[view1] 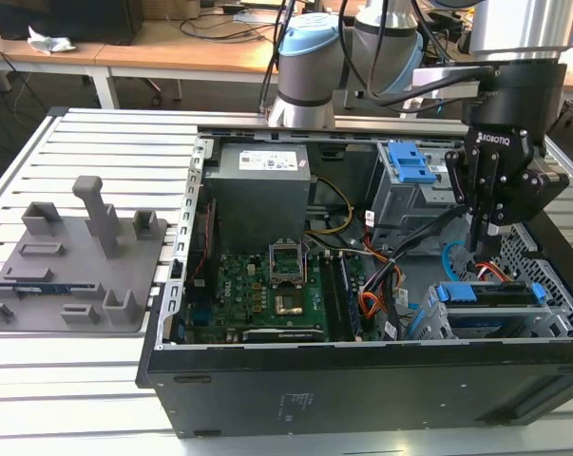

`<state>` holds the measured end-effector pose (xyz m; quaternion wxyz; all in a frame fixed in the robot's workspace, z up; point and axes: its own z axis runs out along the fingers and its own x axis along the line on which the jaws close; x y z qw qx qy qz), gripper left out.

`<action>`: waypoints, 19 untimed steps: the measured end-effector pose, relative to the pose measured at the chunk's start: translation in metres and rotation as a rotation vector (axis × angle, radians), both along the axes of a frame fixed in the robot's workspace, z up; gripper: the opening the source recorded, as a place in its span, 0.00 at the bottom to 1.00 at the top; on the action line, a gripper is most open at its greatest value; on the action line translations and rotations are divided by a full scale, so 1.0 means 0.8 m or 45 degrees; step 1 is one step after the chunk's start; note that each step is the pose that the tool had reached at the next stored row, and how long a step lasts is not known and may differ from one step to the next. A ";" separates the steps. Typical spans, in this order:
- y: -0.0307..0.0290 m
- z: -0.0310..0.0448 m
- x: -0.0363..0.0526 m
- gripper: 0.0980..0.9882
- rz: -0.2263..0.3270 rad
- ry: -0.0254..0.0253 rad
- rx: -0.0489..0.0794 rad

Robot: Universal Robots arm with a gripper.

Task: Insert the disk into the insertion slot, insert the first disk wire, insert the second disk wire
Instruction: 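Insert the second disk wire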

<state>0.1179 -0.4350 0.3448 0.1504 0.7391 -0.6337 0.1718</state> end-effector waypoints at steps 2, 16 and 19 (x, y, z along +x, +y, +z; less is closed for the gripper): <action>0.0000 -0.0003 0.000 0.12 0.000 0.0000 0.000; 0.0000 -0.0009 0.005 0.07 -0.002 0.0221 0.000; 0.0003 -0.0011 0.011 0.07 -0.006 0.0771 -0.001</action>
